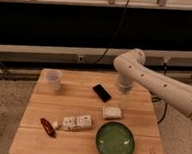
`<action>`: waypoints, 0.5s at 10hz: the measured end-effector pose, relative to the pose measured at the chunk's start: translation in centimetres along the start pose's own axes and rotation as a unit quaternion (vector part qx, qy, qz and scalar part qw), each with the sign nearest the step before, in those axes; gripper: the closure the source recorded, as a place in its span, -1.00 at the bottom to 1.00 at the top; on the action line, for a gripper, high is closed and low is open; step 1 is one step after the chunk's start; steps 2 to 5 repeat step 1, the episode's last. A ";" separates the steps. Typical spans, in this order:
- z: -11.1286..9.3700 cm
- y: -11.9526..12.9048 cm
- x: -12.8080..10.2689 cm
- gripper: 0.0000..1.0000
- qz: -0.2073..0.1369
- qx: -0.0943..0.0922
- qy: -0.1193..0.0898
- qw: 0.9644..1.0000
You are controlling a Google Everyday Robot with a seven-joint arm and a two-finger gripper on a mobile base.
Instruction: Move the arm in a circular motion
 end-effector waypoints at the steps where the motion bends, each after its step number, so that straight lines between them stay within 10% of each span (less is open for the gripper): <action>1: 0.0 -0.1 -0.1 -0.60 -0.003 0.000 0.000 1.000; 5: 0.0 -0.1 -0.1 -0.60 -0.003 0.000 0.000 1.000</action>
